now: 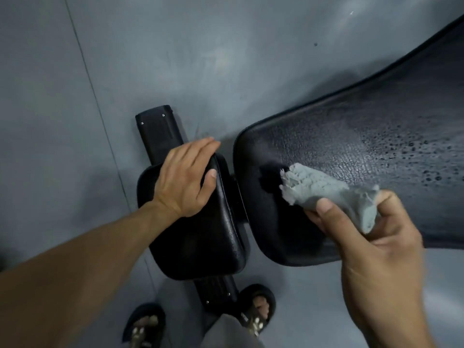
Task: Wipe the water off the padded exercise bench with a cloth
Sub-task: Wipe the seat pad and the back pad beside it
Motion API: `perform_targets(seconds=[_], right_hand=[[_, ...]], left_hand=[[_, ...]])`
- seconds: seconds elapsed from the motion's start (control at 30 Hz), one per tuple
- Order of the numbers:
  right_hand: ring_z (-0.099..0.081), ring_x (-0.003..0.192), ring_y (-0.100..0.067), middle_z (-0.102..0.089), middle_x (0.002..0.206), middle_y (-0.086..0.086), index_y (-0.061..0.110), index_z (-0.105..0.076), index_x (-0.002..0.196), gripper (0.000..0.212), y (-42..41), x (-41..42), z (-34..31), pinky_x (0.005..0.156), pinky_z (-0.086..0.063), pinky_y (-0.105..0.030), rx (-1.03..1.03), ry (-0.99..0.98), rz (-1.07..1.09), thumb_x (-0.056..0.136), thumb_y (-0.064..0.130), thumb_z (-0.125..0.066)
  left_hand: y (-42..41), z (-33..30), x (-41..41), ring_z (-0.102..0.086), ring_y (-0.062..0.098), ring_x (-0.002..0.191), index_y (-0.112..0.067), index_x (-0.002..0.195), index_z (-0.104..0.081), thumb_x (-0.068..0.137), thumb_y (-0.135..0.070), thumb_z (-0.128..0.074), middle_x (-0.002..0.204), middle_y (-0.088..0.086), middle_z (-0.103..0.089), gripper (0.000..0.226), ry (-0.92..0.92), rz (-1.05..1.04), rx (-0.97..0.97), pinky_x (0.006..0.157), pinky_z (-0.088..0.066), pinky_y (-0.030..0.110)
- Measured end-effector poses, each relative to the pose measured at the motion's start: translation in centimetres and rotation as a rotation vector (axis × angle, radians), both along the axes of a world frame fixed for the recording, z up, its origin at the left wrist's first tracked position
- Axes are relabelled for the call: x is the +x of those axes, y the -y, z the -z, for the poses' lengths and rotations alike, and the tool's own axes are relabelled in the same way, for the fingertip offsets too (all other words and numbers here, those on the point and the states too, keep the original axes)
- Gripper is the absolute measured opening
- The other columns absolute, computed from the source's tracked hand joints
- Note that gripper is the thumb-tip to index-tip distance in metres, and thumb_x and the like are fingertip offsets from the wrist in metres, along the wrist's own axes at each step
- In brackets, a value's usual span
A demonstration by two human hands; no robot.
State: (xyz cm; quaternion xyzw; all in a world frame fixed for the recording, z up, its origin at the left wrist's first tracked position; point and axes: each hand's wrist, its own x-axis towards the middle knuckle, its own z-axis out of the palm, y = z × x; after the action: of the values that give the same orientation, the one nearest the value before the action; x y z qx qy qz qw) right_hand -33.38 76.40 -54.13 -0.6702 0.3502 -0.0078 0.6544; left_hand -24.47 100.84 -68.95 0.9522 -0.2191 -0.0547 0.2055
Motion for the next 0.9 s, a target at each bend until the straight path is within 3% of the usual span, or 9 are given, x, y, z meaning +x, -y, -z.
perform_targets(seconds=[0.13,0.27,0.4,0.5,0.57,0.67,0.8,0.9], right_hand=[[-0.075,0.090,-0.031,-0.076,0.093,-0.013,0.006,-0.068,0.094,0.022,-0.1,3.7,-0.3,0.083,-0.062,-0.039,-0.024,-0.092,-0.134,0.082,0.018,-0.082],[-0.075,0.092,-0.028,-0.077,0.093,-0.008,0.011,-0.070,0.095,0.010,-1.5,7.2,-0.6,0.087,-0.060,-0.045,-0.072,-0.143,-0.208,0.088,0.012,-0.077],[-0.071,0.083,-0.017,-0.073,0.088,-0.002,0.014,-0.064,0.094,0.009,-3.1,11.0,-1.6,0.072,-0.055,-0.019,-0.274,-0.201,-0.313,0.091,0.014,-0.072],[-0.066,0.081,-0.004,-0.069,0.088,0.007,0.018,-0.057,0.104,0.021,-3.8,14.1,-1.7,0.073,-0.050,-0.013,-0.432,-0.210,-0.359,0.092,0.015,-0.073],[-0.064,0.089,0.008,-0.067,0.097,0.021,0.027,-0.057,0.123,0.037,-4.1,16.1,-1.7,0.078,-0.045,-0.005,-0.516,-0.240,-0.412,0.092,0.015,-0.073],[-0.063,0.086,0.016,-0.067,0.104,0.022,0.025,-0.061,0.134,0.046,-4.0,18.7,-1.6,0.075,-0.043,0.000,-0.552,-0.289,-0.497,0.092,0.010,-0.071],[-0.064,0.078,0.004,-0.070,0.092,0.018,0.023,-0.070,0.122,0.034,-2.5,21.3,-0.2,0.071,-0.045,-0.006,-0.771,-0.334,-0.700,0.092,0.007,-0.066],[-0.067,0.085,-0.015,-0.072,0.092,0.004,0.021,-0.071,0.119,0.034,-1.6,23.2,0.8,0.078,-0.049,-0.022,-0.933,-0.304,-0.905,0.091,0.007,-0.059]], left_hand=[[-0.1,-0.3,0.2,-0.057,0.030,0.122,-0.004,0.142,-0.054,0.100,-0.037,-0.033,0.139,0.012,-0.058,0.057,-0.041,-0.007,0.034,0.102,-0.042,0.045],[-0.3,-0.6,0.6,-0.056,0.032,0.108,-0.005,0.139,-0.056,0.096,-0.036,-0.041,0.130,0.012,-0.060,0.055,-0.109,0.007,0.068,0.092,-0.043,0.046],[-0.6,-0.8,1.1,-0.056,0.032,0.104,-0.006,0.138,-0.057,0.099,-0.041,-0.034,0.127,0.012,-0.060,0.057,-0.165,0.015,0.055,0.089,-0.042,0.046],[-0.8,-0.8,1.3,-0.056,0.033,0.109,-0.006,0.137,-0.058,0.098,-0.040,-0.040,0.130,0.013,-0.060,0.056,-0.222,0.017,0.028,0.093,-0.040,0.045],[-1.1,-0.7,1.5,-0.057,0.032,0.113,-0.007,0.138,-0.058,0.095,-0.039,-0.046,0.132,0.013,-0.060,0.055,-0.270,0.019,-0.003,0.097,-0.041,0.045],[-1.3,-0.9,1.8,-0.057,0.030,0.118,-0.009,0.138,-0.058,0.093,-0.040,-0.049,0.133,0.011,-0.061,0.056,-0.320,0.014,-0.032,0.100,-0.041,0.043],[-1.5,-0.8,2.2,-0.057,0.029,0.120,-0.009,0.137,-0.059,0.092,-0.041,-0.048,0.133,0.009,-0.062,0.057,-0.368,0.005,-0.046,0.102,-0.040,0.043],[-1.4,-0.7,2.2,-0.059,0.030,0.119,-0.007,0.135,-0.061,0.092,-0.040,-0.050,0.133,0.010,-0.063,0.055,-0.354,-0.002,-0.071,0.103,-0.043,0.044]])
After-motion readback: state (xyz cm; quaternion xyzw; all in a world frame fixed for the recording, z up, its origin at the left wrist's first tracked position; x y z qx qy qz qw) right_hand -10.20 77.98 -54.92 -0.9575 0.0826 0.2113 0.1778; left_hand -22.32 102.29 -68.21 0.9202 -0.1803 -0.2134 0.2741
